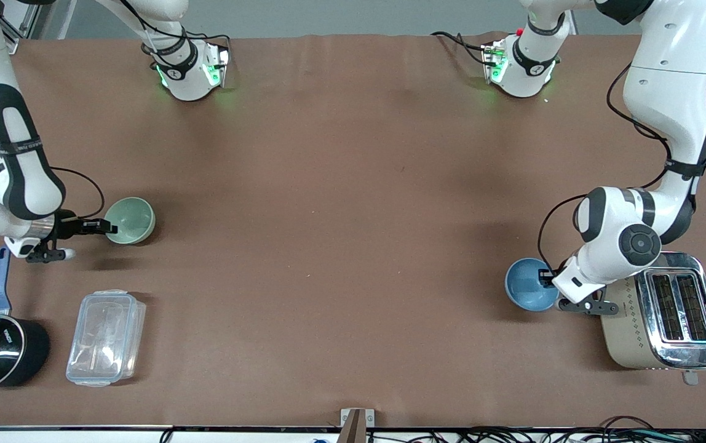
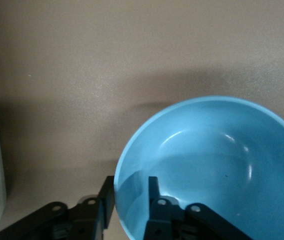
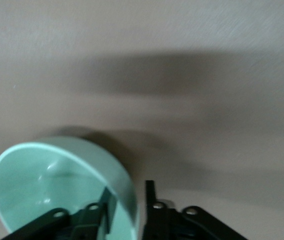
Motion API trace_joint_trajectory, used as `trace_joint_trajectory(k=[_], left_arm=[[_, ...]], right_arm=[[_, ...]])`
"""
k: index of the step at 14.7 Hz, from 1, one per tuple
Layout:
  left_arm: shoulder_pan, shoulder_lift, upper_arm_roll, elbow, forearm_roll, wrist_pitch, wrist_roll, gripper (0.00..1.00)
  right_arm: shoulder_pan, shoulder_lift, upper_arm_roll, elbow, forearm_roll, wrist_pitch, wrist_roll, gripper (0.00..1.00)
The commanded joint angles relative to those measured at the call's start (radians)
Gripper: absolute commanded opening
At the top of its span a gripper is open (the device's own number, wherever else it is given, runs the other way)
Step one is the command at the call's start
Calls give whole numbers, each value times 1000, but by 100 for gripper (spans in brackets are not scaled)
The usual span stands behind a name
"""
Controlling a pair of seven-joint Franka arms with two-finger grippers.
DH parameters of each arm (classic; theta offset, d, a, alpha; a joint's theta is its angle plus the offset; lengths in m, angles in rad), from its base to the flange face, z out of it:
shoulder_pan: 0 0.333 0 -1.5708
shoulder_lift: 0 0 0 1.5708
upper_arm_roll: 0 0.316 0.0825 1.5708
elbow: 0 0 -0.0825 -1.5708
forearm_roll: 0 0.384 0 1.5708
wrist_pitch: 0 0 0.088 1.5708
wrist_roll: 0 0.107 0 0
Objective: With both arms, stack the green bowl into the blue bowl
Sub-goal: 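Grasp the blue bowl rim with the left gripper while the right grasps green, then slide the blue bowl with the left gripper toward the green bowl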
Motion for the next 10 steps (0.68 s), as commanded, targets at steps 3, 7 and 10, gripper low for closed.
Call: trace_joint_trajectory(k=[3, 7, 10], left_arm=[[-14, -12, -21, 13, 20, -4, -71, 1], [-12, -50, -138, 15, 20, -53, -204, 0], [-18, -73, -262, 11, 22, -96, -349, 1]], right_arm=[[7, -78, 12, -4, 23, -83, 2, 0], [41, -202, 9, 54, 7, -214, 121, 0], [70, -265, 9, 114, -8, -285, 237, 0]])
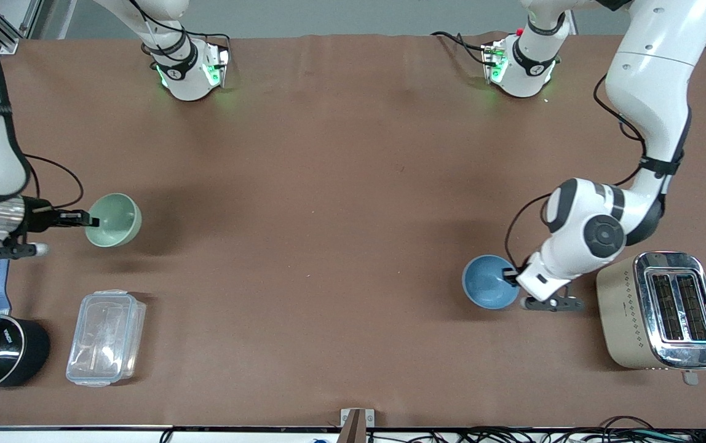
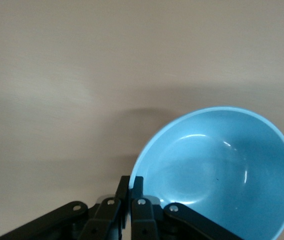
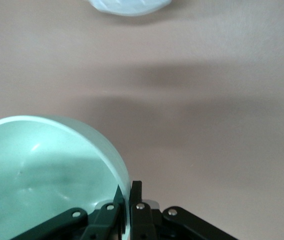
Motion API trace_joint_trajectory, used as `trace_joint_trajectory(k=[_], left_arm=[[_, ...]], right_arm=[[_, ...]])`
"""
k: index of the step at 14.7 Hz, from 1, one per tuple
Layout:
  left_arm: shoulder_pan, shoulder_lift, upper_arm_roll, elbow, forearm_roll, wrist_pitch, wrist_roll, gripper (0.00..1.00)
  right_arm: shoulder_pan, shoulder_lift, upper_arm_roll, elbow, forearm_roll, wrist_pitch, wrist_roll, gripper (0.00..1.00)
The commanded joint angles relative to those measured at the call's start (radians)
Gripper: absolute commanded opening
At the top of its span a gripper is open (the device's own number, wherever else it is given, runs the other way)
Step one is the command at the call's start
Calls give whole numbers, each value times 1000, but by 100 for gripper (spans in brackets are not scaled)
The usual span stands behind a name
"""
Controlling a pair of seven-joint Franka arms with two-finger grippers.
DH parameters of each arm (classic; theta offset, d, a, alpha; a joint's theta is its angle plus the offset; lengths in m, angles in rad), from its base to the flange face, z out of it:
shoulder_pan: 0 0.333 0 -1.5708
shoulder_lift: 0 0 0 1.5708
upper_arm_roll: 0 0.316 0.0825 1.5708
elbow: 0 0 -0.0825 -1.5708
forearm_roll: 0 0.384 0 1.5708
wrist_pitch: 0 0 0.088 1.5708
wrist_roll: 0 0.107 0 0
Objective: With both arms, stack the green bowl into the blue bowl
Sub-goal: 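Slide the blue bowl with the left gripper toward the green bowl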
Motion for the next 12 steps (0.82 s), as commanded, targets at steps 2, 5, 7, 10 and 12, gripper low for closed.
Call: trace_joint_trajectory(k=[2, 5, 7, 10, 12], left_arm=[[-71, -33, -109, -2, 23, -41, -217, 1], [-222, 12, -106, 54, 22, -38, -394, 1], [-312, 52, -104, 96, 20, -35, -501, 1], [-406, 110, -98, 146, 20, -7, -598, 1], [-453, 138, -81, 148, 28, 55, -626, 2]], right_arm=[[54, -129, 0, 18, -85, -37, 165, 0], [130, -217, 1, 22, -140, -53, 279, 0], [171, -260, 0, 22, -143, -53, 325, 0], [185, -310, 8, 19, -142, -109, 373, 0], [187, -349, 8, 4, -140, -114, 376, 0]])
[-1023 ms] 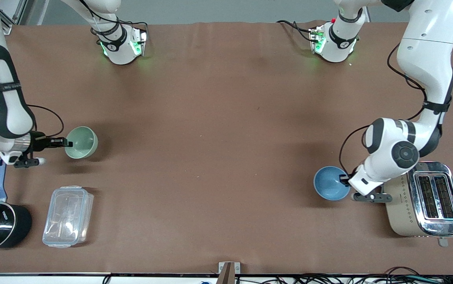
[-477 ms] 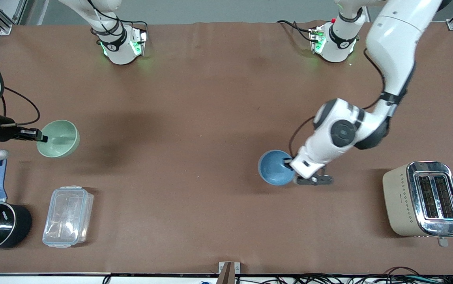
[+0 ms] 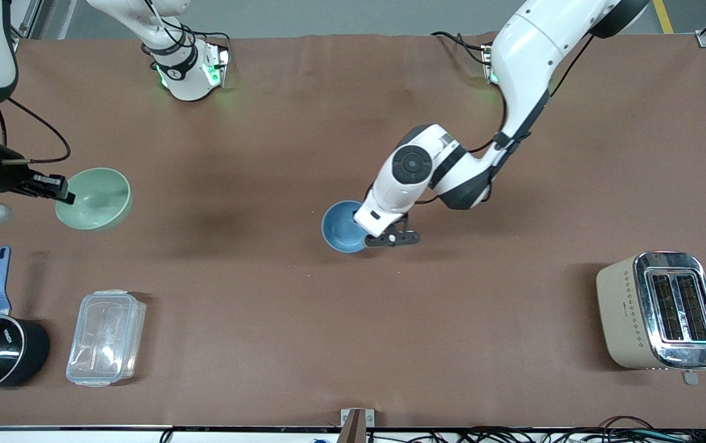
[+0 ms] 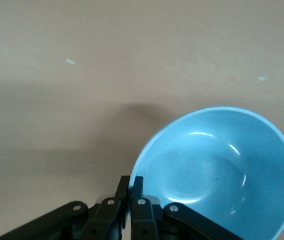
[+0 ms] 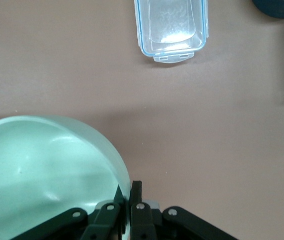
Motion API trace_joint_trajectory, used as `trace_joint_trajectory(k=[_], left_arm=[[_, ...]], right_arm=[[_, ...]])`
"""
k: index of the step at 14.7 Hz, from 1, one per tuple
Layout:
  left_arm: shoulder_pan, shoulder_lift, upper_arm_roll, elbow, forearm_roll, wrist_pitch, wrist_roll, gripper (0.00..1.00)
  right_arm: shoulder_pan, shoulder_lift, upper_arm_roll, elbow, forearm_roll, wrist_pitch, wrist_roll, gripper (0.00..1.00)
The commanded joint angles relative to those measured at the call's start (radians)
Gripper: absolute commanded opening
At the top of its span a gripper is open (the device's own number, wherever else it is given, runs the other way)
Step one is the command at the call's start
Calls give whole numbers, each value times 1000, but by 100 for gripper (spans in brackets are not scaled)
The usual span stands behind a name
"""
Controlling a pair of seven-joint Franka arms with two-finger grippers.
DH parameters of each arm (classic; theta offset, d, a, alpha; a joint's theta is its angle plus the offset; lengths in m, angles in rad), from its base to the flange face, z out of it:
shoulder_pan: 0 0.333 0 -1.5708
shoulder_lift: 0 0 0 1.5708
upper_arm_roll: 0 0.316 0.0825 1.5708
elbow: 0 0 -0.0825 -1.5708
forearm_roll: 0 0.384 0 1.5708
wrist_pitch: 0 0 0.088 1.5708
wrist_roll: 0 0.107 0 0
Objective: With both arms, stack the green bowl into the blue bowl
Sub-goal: 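Slide the blue bowl with the left gripper toward the green bowl, then release the blue bowl with the left gripper while the right lifts green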
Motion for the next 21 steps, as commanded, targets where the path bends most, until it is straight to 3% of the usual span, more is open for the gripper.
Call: trace_joint_trajectory(k=[1, 3, 5, 7, 8, 9, 12, 16, 21], left_arm=[[-58, 59, 33, 41, 24, 57, -45, 3], [-98, 77, 67, 43, 24, 71, -59, 4], [-109, 88, 81, 41, 24, 73, -70, 14], [-105, 79, 83, 41, 24, 71, -74, 47], [-94, 68, 83, 41, 25, 71, -73, 82], [-83, 57, 86, 43, 30, 71, -65, 100], [-22, -17, 92, 50, 64, 33, -62, 100], [137, -186, 80, 52, 81, -133, 43, 100], [314, -378, 78, 50, 68, -314, 326, 100]], right_arm=[[9, -74, 0, -59, -10, -4, 33, 0], [28, -91, 0, -75, -10, -10, 71, 0], [45, -88, 0, -73, -10, -17, 95, 0], [71, -82, 0, -76, -9, -16, 131, 0], [94, -82, 0, -75, -4, -8, 151, 0], [120, -80, 0, -67, -1, -1, 183, 0], [242, -50, 0, -68, 3, 86, 337, 0], [426, 35, 0, -65, 2, 188, 578, 0], [667, 254, 0, 0, 3, 338, 882, 0]])
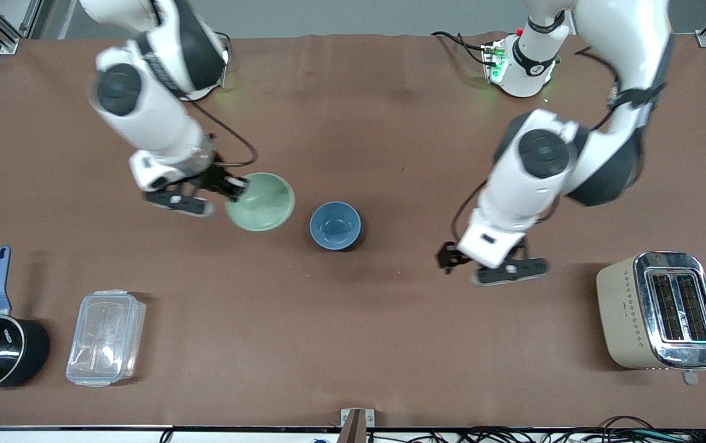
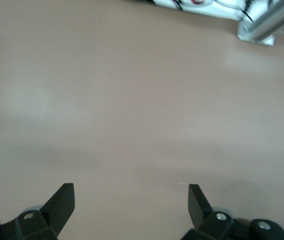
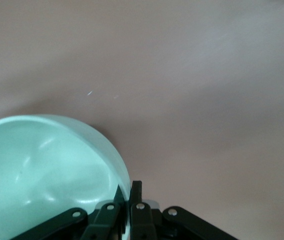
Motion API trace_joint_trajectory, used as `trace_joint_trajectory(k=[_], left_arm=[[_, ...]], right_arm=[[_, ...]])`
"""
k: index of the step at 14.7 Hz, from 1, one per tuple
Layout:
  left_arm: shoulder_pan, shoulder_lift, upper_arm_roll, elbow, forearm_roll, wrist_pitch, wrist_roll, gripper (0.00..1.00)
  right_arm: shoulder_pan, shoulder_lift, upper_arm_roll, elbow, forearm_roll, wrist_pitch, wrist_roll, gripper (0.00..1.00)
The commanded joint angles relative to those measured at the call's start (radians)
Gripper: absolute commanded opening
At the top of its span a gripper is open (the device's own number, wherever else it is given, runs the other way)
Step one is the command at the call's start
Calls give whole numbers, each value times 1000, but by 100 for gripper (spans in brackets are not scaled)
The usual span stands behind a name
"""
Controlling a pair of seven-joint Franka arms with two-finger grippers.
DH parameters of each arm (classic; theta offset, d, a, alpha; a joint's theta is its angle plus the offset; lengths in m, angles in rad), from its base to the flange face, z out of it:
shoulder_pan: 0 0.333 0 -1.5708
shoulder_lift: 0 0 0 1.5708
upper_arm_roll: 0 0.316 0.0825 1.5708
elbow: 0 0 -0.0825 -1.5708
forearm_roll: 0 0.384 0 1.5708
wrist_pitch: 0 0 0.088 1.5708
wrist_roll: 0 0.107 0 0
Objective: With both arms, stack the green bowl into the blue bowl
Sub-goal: 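Release the blue bowl with the left gripper while the right lifts green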
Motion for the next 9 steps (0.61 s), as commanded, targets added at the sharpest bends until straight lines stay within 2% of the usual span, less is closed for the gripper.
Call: trace_joint_trajectory(k=[1, 3, 5, 9], left_arm=[[75, -119, -7, -35, 3, -106, 106, 100], [117, -185, -7, -35, -9, -198, 159, 100], [161, -248, -9, -35, -73, -250, 240, 100], [223, -340, 0, -35, -115, -371, 380, 100]], right_arm=[[81, 163, -15, 105, 1, 58, 123, 0], [90, 272, -12, 216, 29, 53, 149, 0], [96, 311, -14, 230, 130, 65, 142, 0], [151, 353, -12, 216, 149, 109, 142, 0]])
